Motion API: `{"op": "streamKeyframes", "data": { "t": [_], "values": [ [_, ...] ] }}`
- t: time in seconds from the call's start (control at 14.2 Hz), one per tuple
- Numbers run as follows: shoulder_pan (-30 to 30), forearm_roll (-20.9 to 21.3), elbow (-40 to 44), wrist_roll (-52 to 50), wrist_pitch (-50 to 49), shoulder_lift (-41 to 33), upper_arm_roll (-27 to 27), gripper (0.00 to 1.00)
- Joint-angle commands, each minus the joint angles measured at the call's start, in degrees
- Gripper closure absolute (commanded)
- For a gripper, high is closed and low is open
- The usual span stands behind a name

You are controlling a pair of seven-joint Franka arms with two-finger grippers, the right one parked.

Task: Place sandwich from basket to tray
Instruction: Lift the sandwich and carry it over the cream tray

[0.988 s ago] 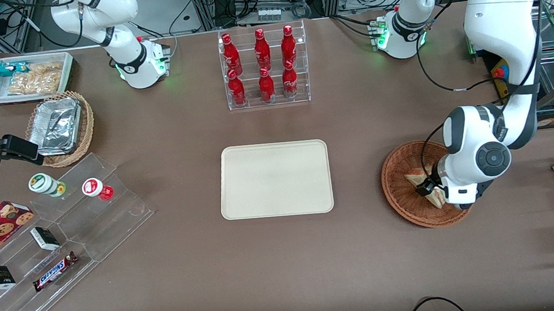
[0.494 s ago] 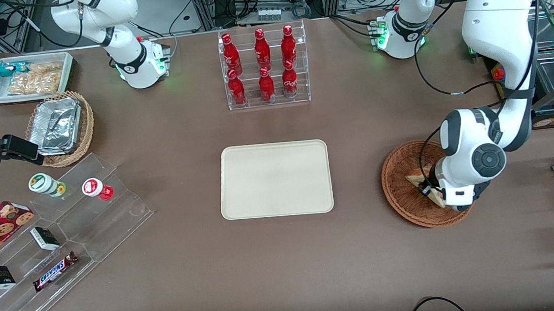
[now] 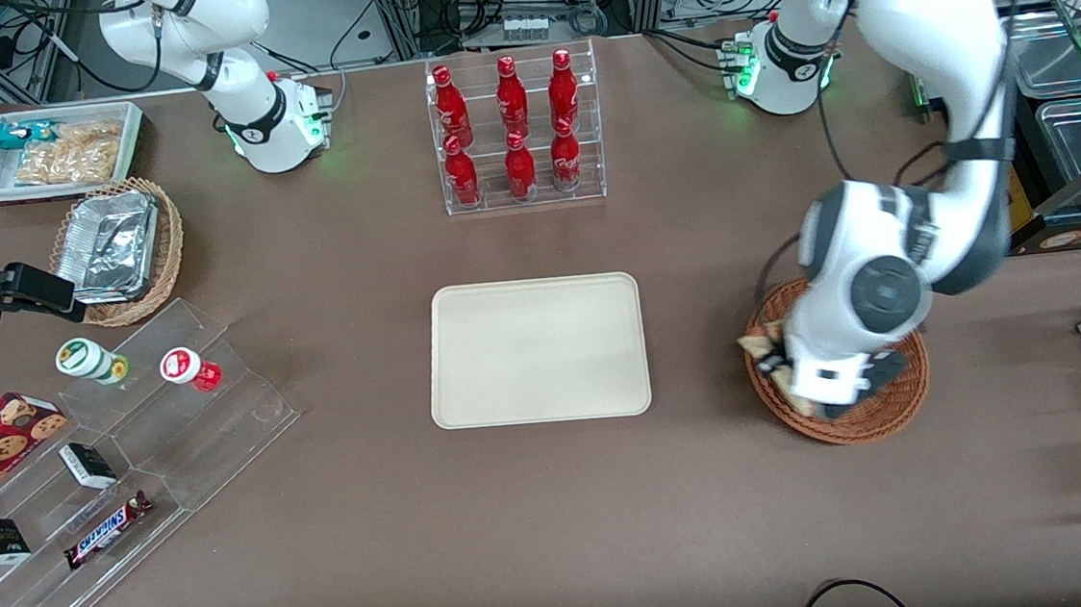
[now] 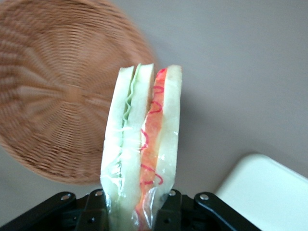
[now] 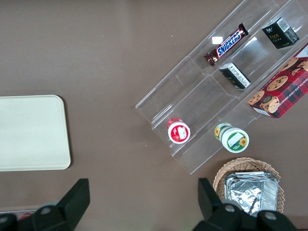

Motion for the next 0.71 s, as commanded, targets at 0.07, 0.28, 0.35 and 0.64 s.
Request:
{"op": "streamKeyframes", "data": {
  "t": [0.07, 0.28, 0.35, 0.64],
  "values": [
    [-11.5, -0.7, 10.4, -2.6, -1.2, 8.5, 0.2, 0.69],
    [-17.8, -1.6, 17.3, -3.9, -0.1, 16.7, -0.2, 0.69],
    [-18.9, -2.1, 18.9, -3.8, 1.0, 18.8, -0.3, 0.69],
    [-19.0, -3.6, 21.1, -3.9, 7.1, 23.4, -5.1, 0.68]
  ]
}}
